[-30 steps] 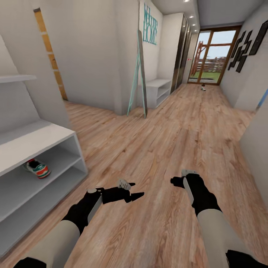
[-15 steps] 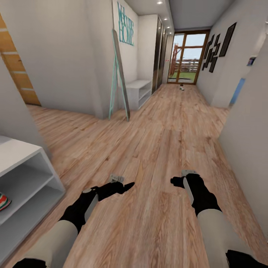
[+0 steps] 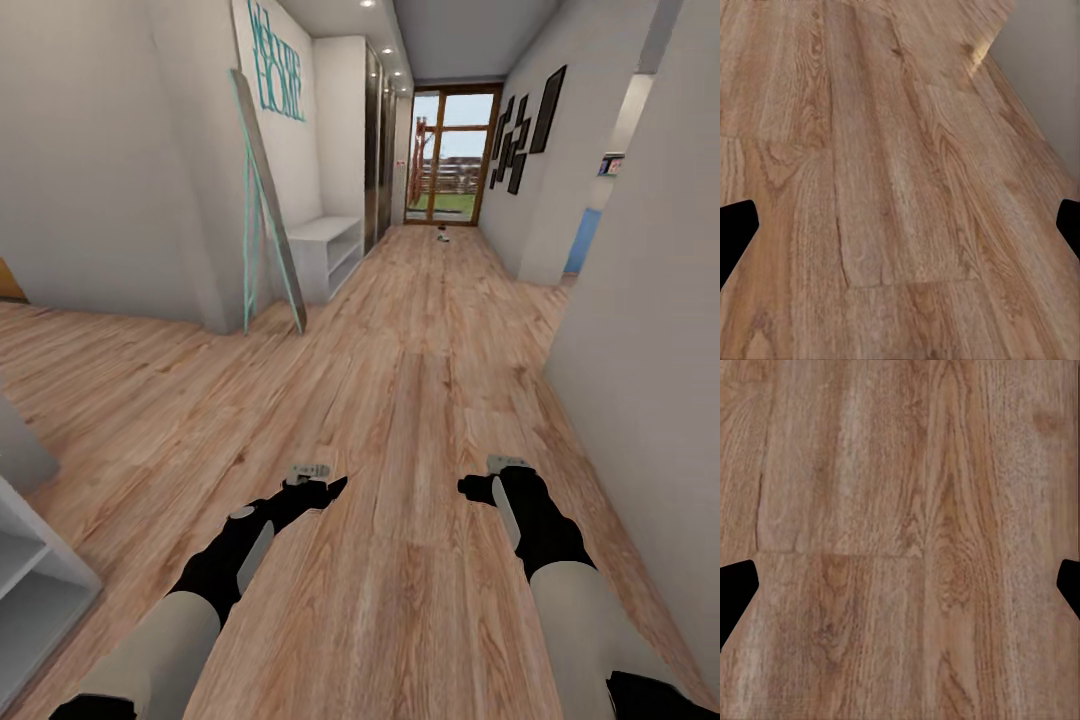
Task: Pick up the two gym shoes and the two sandals from the corridor floor and place them onto the hallstand (shoe rack) in the corridor, making sure they are on the rack and not on the floor. Arrange them so the two gym shoes are next to each other and the two sandals are next to each other.
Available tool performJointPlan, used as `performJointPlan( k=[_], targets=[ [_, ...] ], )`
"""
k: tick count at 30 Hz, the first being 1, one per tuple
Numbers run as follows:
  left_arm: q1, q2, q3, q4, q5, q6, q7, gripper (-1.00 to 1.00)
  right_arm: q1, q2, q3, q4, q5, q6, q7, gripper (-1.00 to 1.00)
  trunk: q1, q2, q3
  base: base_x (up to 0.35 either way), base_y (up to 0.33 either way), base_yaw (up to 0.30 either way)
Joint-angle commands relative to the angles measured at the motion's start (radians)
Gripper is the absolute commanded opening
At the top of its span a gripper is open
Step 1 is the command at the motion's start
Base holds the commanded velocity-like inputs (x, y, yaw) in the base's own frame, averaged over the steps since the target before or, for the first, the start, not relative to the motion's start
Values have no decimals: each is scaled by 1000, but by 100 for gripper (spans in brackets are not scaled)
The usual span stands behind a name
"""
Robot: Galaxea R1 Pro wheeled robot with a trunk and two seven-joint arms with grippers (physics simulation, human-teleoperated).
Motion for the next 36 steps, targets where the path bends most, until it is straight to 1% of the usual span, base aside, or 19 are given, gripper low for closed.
performJointPlan(
  k=[1, 9, 21, 30, 36],
  targets=[
    [0, 0, 0, -2, 11, 10, -1, 100, -1, 1, -3, -1, 9, 5, 4, 100, 0, 0, -1, 348, -74, -64],
    [0, 0, 2, -1, 11, 10, 0, 100, -1, 1, -3, 4, 11, 5, 5, 100, 0, 0, -1, 332, -77, -15],
    [0, 1, 3, -1, 10, 11, 0, 100, -1, 1, -3, 5, 11, 5, 5, 100, 0, 0, -1, 45, -10, 0],
    [0, 0, 2, -4, 10, 15, 0, 100, -1, 1, -3, 5, 10, 5, 5, 100, -4, 2, 34, 1, 0, 0],
    [0, 0, 2, -4, 11, 12, -1, 100, -1, 1, -2, 5, 10, 5, 5, 100, -4, 2, 34, 0, 0, 0]
  ],
)
